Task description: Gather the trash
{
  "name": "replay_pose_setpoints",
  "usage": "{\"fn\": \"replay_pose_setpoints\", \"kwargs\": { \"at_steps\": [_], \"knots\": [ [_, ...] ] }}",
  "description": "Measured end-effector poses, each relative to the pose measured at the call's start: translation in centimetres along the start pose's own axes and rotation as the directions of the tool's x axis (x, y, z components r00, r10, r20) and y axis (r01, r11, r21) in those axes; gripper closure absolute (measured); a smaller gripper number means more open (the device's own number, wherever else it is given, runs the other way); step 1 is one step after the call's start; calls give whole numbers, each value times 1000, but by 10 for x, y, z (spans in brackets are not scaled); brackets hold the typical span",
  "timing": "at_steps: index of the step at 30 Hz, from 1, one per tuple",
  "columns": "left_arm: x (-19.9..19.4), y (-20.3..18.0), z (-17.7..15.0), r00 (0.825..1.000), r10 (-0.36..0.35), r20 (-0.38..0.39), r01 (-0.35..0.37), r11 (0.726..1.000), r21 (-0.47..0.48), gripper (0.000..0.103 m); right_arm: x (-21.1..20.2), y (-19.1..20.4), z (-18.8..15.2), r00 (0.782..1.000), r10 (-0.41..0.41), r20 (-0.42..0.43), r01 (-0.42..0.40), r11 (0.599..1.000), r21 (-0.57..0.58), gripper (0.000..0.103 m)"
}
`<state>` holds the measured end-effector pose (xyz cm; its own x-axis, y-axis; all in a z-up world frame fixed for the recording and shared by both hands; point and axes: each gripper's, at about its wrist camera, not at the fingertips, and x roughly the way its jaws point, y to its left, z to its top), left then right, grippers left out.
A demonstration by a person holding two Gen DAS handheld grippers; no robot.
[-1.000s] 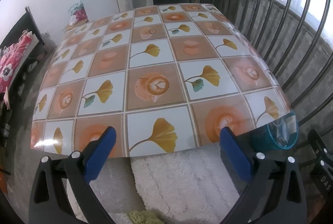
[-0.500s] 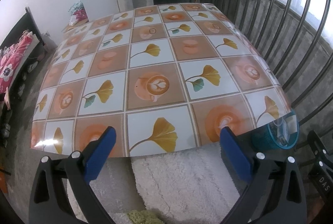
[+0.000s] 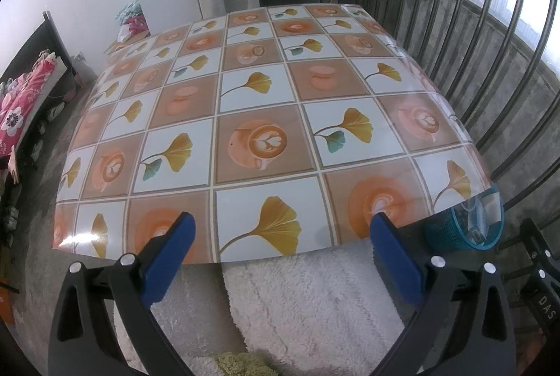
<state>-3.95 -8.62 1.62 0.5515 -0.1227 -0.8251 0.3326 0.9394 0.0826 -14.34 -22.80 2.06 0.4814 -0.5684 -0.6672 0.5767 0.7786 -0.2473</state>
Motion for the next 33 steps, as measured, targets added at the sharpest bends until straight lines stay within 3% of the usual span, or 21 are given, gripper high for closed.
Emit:
{"fn": "replay_pose_setpoints", "kwargs": {
  "at_steps": [33],
  "knots": [
    [1, 0, 1, 1000, 4, -1, -4, 1000, 3, 5, 1, -2, 1, 1000, 1, -1, -1, 1000, -6, 8]
  ]
}}
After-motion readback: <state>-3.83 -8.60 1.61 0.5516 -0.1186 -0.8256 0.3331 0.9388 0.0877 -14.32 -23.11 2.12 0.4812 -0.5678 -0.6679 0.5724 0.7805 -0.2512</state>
